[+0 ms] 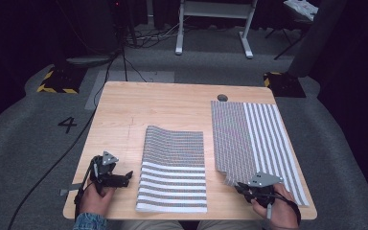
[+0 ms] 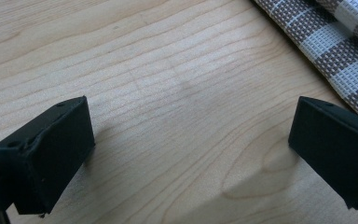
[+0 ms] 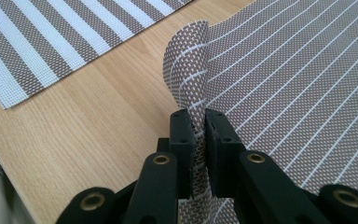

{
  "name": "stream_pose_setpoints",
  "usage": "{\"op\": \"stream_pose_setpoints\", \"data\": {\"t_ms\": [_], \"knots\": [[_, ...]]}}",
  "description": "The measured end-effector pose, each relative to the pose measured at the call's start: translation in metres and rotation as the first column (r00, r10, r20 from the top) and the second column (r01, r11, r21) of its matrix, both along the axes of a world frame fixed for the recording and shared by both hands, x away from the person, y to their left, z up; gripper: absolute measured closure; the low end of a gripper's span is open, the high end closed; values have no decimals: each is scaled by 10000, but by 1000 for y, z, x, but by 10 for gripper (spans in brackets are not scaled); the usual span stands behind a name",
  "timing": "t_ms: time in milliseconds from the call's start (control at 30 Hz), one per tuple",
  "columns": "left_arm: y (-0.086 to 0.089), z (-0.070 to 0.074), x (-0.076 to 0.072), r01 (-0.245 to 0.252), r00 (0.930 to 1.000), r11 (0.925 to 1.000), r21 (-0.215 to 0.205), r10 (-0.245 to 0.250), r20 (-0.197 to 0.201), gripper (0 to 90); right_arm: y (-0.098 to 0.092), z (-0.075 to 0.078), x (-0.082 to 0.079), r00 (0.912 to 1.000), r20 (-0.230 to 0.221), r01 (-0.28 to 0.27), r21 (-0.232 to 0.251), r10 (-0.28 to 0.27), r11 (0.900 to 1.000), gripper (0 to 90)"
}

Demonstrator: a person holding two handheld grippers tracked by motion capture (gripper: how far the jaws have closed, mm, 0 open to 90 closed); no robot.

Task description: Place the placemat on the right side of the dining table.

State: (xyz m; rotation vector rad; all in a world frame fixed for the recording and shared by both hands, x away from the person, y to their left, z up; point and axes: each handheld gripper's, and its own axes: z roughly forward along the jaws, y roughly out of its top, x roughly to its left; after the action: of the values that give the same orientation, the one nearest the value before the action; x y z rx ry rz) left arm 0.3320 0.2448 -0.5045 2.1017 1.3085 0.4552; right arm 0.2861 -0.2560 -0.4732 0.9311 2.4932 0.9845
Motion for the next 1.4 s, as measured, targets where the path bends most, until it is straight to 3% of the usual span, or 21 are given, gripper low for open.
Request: {"op": "stream_pose_setpoints", "data": {"t_ms": [133, 367, 900, 1000, 1033, 1067, 1200, 1233, 1300, 1333, 1400], "knots": [[0, 0, 0, 7, 10000, 10000, 1, -7, 1, 2, -1, -2, 0, 9999, -124, 63, 215, -60, 9997, 810], [0, 0, 0, 4, 10000, 10000, 0, -4, 2, 2, -6, -2, -2, 9999, -46, 90, -222, -91, 9997, 828], [0, 0, 0, 6, 10000, 10000, 3, -6, 0, 2, -10, -2, 2, 9994, -48, 331, -234, -333, 9992, 816], [0, 0, 0, 4, 10000, 10000, 2, -4, -1, 2, -10, -2, 2, 9993, -126, 355, -33, -355, 9994, 727], [0, 0, 0, 2, 10000, 10000, 1, -2, 1, 2, -9, -2, 1, 9985, -359, 421, 185, -414, 9989, 656], [0, 0, 0, 4, 10000, 10000, 4, -4, 1, 2, -7, -2, -3, 9965, -585, 645, 733, -603, 9952, 565], [0, 0, 0, 4, 10000, 10000, 5, -4, 2, 2, -5, 5, -10, 9984, -361, 481, 1042, -446, 9934, 532], [0, 0, 0, 4, 10000, 10000, 3, -4, -1, 2, -5, 11, -14, 9991, -268, 368, 1420, -333, 9892, 545], [0, 0, 0, 1, 10000, 10000, 3, -1, 2, 2, -5, 14, -15, 9992, -240, 366, 1576, -332, 9868, 584], [0, 0, 0, -2, 10000, 10000, -3, 2, 4, 2, -7, 18, -15, 9988, -187, 468, 1449, -446, 9883, 699], [0, 0, 0, 2, 10000, 10000, 3, -2, 3, 2, -7, 18, -13, 9985, -205, 534, 1308, -512, 9900, 750]]}}
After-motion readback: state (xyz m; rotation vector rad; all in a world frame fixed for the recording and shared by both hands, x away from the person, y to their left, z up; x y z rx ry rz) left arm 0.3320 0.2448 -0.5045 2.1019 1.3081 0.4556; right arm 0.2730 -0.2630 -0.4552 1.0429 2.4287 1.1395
